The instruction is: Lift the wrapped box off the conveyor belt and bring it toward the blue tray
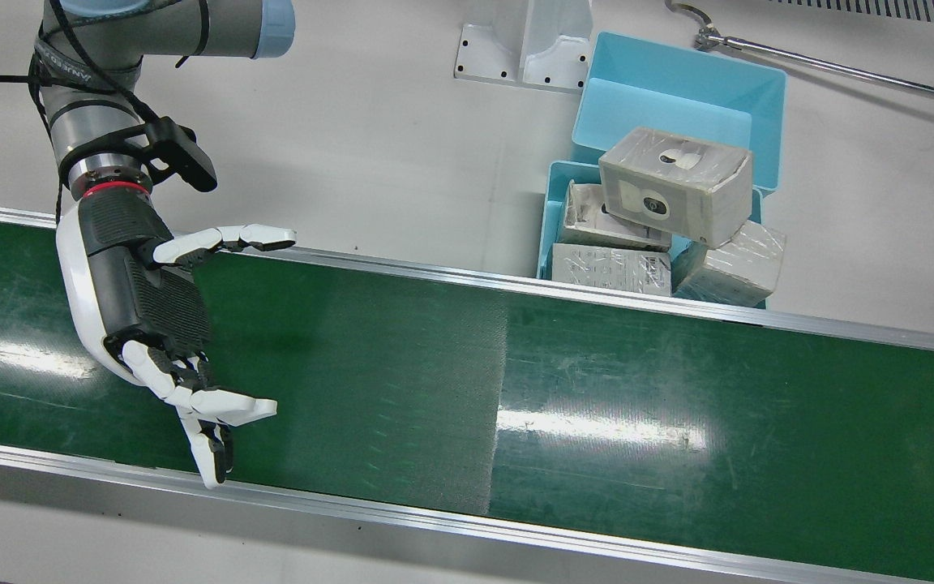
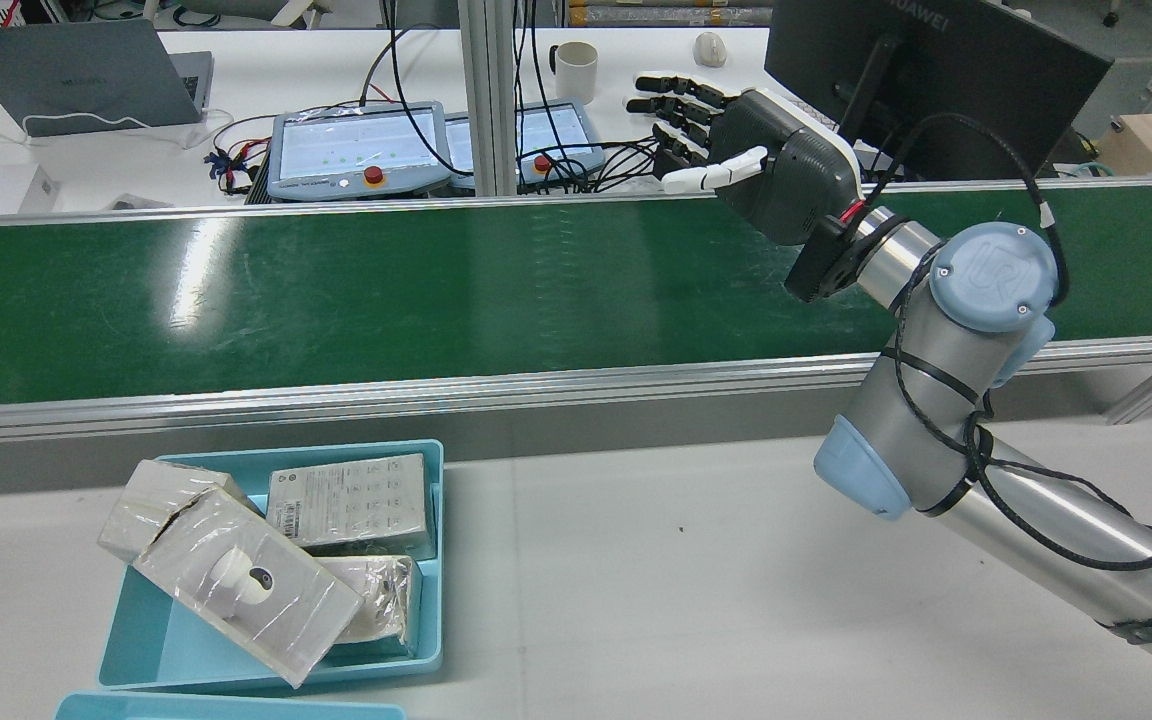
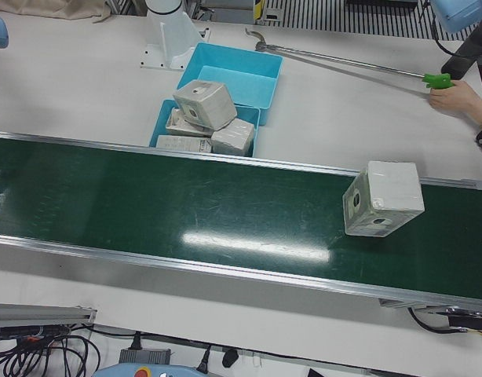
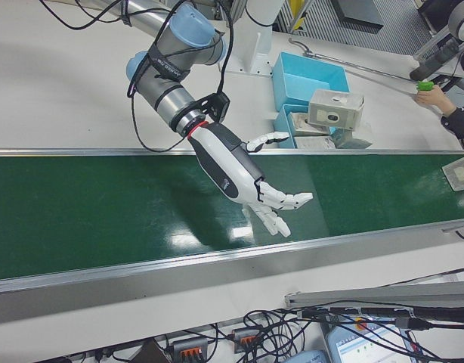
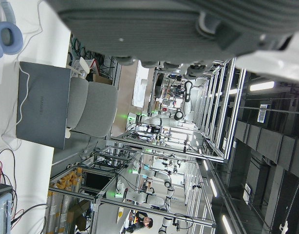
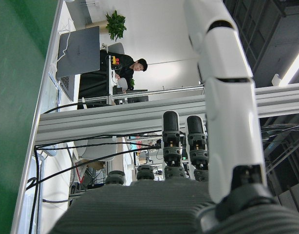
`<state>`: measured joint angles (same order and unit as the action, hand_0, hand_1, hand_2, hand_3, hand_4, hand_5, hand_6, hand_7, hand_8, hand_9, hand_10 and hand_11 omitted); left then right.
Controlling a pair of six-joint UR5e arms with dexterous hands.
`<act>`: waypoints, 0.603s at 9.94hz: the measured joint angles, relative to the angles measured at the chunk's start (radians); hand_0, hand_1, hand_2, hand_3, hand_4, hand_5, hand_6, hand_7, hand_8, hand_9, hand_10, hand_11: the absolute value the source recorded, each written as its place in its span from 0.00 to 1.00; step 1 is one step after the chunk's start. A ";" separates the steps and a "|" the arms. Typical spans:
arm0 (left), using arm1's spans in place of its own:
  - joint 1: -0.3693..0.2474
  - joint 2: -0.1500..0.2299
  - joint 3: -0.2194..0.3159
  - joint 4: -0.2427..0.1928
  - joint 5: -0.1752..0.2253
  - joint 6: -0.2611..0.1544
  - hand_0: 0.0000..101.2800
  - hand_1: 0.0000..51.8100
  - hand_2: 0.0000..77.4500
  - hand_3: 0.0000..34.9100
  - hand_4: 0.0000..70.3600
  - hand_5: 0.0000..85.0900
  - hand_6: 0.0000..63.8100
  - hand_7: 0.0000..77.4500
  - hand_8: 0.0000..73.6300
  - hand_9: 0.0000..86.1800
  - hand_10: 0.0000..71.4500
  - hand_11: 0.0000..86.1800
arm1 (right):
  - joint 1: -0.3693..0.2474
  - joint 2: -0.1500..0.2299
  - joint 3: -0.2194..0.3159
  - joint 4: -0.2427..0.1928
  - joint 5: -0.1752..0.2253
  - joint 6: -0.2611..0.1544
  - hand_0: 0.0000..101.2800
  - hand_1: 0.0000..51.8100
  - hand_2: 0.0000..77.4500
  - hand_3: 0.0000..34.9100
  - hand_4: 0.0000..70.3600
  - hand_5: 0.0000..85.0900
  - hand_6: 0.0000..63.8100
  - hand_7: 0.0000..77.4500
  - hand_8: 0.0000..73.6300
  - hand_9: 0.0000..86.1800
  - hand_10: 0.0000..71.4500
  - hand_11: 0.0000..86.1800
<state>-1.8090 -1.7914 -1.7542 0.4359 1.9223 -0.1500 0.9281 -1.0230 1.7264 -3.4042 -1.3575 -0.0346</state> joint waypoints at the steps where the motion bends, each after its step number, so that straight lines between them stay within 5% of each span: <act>1: 0.000 0.000 0.000 0.000 0.000 0.000 0.00 0.00 0.01 0.00 0.00 0.01 0.00 0.01 0.01 0.00 0.01 0.00 | -0.008 0.000 -0.001 0.001 0.000 0.000 0.51 0.35 0.20 0.17 0.24 0.26 0.17 0.32 0.01 0.05 0.02 0.03; 6: 0.000 0.000 0.000 0.000 0.000 0.000 0.00 0.00 0.01 0.00 0.00 0.01 0.00 0.01 0.01 0.00 0.01 0.00 | -0.018 0.000 0.004 0.001 0.002 0.005 0.50 0.33 0.18 0.17 0.25 0.26 0.17 0.33 0.01 0.05 0.02 0.03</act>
<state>-1.8090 -1.7914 -1.7541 0.4360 1.9223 -0.1500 0.9103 -1.0229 1.7301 -3.4032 -1.3552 -0.0293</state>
